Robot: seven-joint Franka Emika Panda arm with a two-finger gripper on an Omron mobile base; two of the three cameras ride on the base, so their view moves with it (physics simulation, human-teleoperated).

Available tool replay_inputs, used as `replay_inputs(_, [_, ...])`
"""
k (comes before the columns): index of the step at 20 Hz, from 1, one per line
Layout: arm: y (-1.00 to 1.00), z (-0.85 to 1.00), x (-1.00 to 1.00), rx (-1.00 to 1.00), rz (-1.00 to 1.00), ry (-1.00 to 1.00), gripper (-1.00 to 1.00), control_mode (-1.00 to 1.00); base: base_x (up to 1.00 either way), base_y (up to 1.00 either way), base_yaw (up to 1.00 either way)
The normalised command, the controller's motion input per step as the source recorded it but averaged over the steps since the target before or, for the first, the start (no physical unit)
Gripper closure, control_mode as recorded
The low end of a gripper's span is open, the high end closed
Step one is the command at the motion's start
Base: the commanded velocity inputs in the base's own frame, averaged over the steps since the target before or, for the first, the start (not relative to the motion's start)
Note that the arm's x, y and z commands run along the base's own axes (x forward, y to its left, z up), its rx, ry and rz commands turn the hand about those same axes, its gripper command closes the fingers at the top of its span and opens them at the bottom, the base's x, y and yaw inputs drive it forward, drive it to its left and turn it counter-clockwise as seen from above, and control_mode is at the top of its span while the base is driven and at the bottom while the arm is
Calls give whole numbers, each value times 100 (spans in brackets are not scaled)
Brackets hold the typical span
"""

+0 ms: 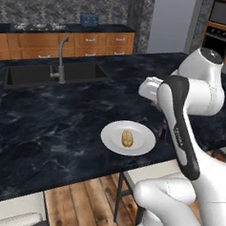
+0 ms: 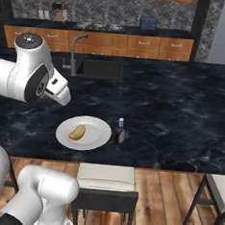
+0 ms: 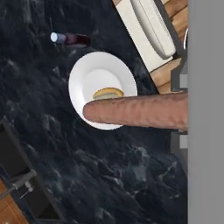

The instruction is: Move the hot dog bun to the plate on the dining table and place the condiment next to that plate. Then navigate to the fridge and take the sausage and place it on the plate as well.

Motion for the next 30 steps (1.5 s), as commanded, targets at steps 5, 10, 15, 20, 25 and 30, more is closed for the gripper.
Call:
replay_inputs(5, [-16,-68,0,0,3,23,100,-100,0,0,0])
replay_inputs(10, [-22,-53,-2,0,0,26,100,-100,0,0,0])
replay_inputs(15, [-40,-29,30,0,0,20,100,-100,0,0,0])
replay_inputs(20, [-14,-47,35,0,0,16,100,-100,0,0,0])
replay_inputs(25, [0,-45,64,0,0,8,100,-100,0,0,0])
replay_inputs(30, [0,-52,63,-5,0,0,100,-100,0,0,0])
